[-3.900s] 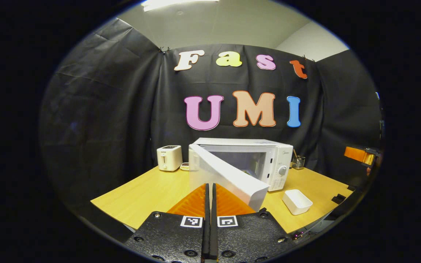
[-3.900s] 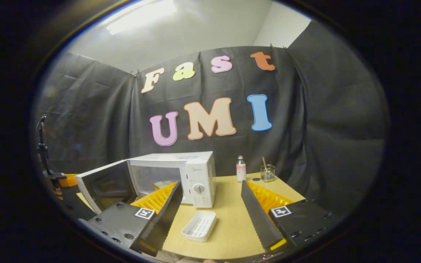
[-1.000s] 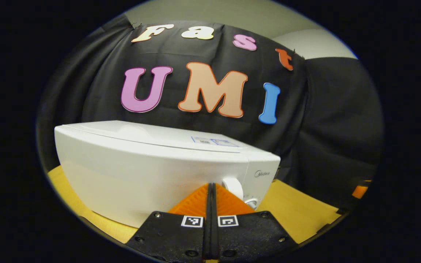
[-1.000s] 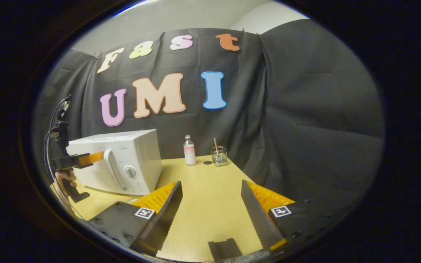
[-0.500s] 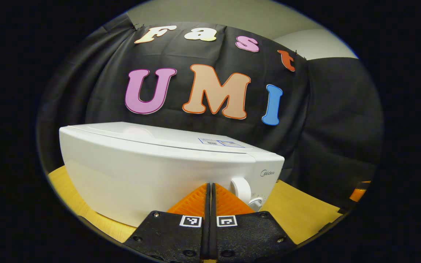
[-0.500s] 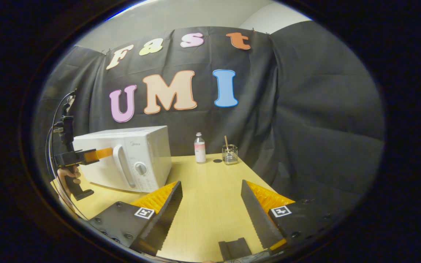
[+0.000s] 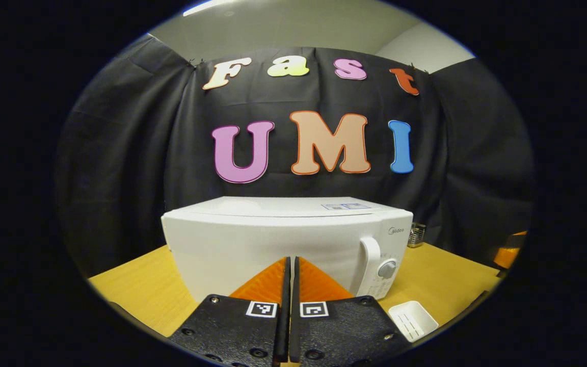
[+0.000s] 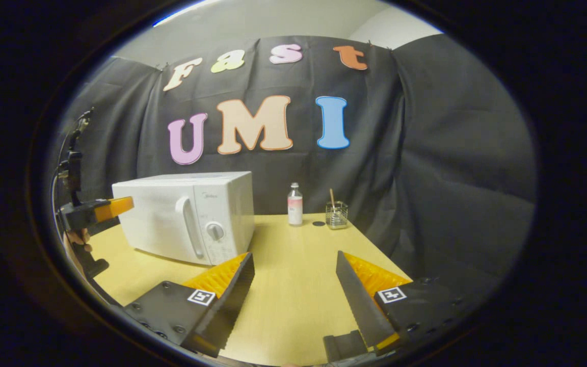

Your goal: Open the microwave oven with the left hand, put the food in, and close the microwave oven.

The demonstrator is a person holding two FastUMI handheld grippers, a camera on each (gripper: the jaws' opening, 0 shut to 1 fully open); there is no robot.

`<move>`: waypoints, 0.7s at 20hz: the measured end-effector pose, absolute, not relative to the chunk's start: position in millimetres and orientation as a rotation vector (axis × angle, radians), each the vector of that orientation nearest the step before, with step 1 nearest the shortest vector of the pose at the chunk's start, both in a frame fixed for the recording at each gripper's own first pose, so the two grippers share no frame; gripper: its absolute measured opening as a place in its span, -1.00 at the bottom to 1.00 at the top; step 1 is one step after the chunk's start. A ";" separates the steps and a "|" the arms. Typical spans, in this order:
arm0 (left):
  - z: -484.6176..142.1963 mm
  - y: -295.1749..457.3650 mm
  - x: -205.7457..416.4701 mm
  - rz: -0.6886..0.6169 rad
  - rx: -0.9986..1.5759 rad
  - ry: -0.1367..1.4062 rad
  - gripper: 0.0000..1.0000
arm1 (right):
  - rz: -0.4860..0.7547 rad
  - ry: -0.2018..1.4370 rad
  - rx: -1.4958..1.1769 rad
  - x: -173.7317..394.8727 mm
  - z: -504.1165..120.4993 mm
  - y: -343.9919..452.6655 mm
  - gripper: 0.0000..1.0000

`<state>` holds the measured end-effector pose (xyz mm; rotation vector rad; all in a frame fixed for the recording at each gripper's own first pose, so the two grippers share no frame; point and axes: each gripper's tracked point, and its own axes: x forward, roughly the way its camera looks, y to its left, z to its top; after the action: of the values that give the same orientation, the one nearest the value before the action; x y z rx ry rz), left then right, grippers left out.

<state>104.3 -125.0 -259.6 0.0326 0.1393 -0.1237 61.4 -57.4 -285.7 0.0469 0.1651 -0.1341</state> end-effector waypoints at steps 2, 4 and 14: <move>-254.2 -120.8 86.3 -0.131 0.054 0.138 -0.87 | -0.141 0.161 0.042 60.4 -283.9 -53.5 0.98; -246.4 -114.7 68.7 -0.126 0.077 0.134 -0.87 | -0.151 0.155 0.026 57.0 -281.5 -48.4 0.89; -198.2 -86.3 -1.7 -0.014 0.020 0.088 0.89 | -0.083 0.083 0.048 37.0 -251.8 -19.7 0.90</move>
<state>-1.7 -86.3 -198.2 0.0199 0.0884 -0.0138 37.0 -19.7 -251.8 0.0483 0.0829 -0.0826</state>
